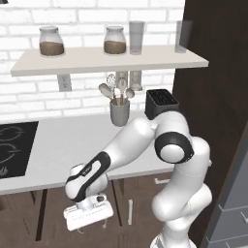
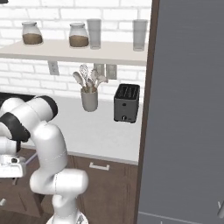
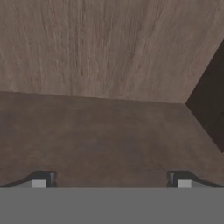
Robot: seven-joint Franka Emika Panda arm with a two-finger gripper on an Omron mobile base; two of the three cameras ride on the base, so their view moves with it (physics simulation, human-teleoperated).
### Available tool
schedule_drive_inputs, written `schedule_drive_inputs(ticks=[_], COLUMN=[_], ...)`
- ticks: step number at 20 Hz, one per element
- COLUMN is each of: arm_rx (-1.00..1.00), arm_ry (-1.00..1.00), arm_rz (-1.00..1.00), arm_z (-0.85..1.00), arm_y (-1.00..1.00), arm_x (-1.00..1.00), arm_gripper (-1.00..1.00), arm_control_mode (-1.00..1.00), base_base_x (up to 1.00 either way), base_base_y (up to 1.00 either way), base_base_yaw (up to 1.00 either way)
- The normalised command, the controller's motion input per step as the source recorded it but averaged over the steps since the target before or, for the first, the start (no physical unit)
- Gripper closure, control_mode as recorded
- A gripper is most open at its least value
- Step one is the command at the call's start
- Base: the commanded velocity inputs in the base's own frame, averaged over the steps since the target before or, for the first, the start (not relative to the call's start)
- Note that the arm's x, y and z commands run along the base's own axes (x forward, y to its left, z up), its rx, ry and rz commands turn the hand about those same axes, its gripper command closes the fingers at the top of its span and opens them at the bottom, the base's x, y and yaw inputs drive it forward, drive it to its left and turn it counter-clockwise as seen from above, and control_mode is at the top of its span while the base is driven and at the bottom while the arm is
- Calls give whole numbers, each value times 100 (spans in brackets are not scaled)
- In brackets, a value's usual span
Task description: Pick up the knife from the drawer and place it on the cutting board. Then place the meat from the plate to the cutting board.
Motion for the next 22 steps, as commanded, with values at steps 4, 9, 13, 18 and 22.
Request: schedule_drive_inputs(ticks=[4, 9, 13, 18, 22], arm_rx=[0, 0, 0, 0, 0], arm_ry=[16, 13, 13, -6, -36], arm_rz=[10, 10, 10, 4, 0], arm_z=[0, 0, 0, 21, 45], arm_y=[0, 0, 0, 0, 0], arm_x=[-58, -68, -70, -22, 19], arm_gripper=[-100, -100, -100, -100, -100], arm_control_mode=[-100, -100, -100, -100, -100], base_base_x=[0, 0, 0, 0, 0], base_base_y=[0, 0, 0, 0, 0], base_base_yaw=[0, 0, 0, 0, 0])
